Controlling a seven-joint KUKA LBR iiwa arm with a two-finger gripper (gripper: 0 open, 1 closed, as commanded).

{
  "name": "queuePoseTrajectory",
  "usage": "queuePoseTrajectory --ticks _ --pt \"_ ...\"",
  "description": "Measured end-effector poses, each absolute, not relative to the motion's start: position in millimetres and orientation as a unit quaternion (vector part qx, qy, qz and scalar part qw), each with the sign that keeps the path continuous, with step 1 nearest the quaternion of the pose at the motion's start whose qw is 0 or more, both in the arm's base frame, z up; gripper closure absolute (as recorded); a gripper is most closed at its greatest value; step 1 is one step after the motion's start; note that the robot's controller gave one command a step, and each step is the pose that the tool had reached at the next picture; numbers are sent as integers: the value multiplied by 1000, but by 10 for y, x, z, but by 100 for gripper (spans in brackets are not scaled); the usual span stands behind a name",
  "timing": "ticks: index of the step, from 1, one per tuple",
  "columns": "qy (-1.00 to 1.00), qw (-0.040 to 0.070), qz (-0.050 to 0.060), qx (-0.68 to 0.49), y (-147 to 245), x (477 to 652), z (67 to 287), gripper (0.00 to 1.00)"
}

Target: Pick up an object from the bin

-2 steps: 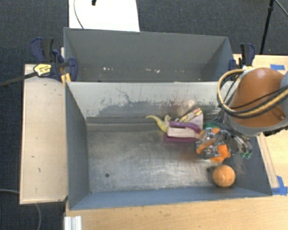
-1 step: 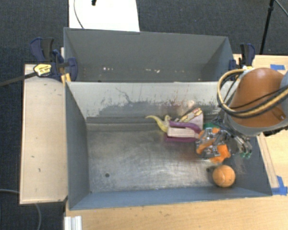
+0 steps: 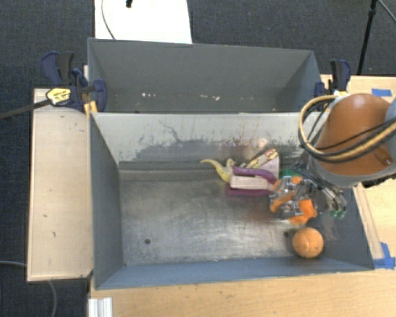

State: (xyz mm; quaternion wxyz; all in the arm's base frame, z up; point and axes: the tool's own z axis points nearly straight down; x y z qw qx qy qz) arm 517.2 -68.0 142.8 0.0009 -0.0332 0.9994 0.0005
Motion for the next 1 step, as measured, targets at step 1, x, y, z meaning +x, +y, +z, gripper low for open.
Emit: queuePoseTrajectory --ticks 1 --pt "999 1 0 -33 -680 5172 1428 100"
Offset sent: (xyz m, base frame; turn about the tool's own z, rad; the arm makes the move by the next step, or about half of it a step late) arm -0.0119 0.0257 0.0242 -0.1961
